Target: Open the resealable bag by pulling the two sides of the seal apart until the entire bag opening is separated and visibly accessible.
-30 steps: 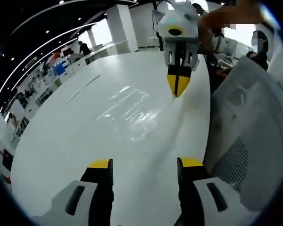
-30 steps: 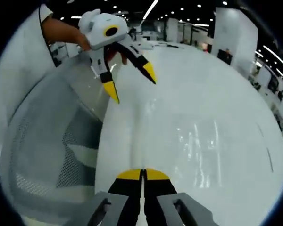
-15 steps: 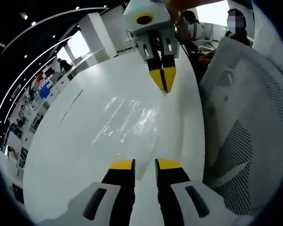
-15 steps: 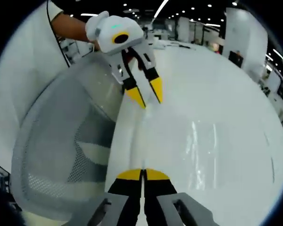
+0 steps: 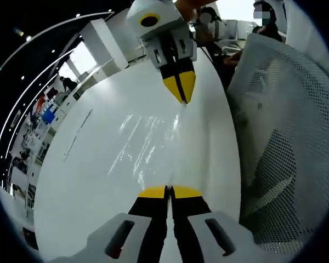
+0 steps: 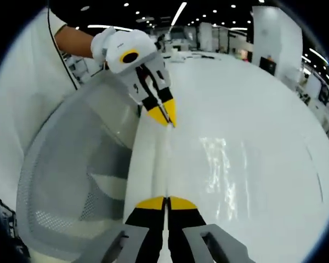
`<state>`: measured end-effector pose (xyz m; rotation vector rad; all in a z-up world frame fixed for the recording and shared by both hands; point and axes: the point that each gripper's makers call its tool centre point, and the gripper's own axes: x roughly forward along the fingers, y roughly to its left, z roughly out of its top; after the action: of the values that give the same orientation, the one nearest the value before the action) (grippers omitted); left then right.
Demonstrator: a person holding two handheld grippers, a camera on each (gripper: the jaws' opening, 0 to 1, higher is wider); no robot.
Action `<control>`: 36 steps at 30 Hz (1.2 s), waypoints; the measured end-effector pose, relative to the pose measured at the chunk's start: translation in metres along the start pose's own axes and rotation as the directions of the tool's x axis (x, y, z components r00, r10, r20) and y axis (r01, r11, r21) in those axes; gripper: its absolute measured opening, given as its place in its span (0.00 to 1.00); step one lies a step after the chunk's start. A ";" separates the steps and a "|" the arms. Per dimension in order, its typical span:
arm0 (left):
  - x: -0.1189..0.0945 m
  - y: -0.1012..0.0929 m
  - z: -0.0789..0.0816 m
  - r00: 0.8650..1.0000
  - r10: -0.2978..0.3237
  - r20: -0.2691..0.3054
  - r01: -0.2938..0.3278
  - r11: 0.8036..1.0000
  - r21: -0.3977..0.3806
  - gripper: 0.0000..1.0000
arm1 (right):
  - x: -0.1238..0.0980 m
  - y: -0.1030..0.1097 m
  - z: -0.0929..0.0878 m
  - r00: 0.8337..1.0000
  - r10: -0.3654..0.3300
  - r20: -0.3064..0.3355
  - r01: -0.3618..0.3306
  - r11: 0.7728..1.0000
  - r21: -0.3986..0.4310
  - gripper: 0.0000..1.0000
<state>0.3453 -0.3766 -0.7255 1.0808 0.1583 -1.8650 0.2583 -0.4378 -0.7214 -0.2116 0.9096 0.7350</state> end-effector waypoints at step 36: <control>-0.011 0.018 0.022 1.000 -0.006 0.002 0.006 1.000 0.024 0.00 | 0.034 -0.008 0.100 0.959 -0.104 0.262 0.131 0.987 -0.089 0.11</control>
<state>0.3478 -0.3907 -0.6989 1.0958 0.1384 -1.8776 0.3405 -0.3808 -0.6876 -0.2550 0.6068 0.6824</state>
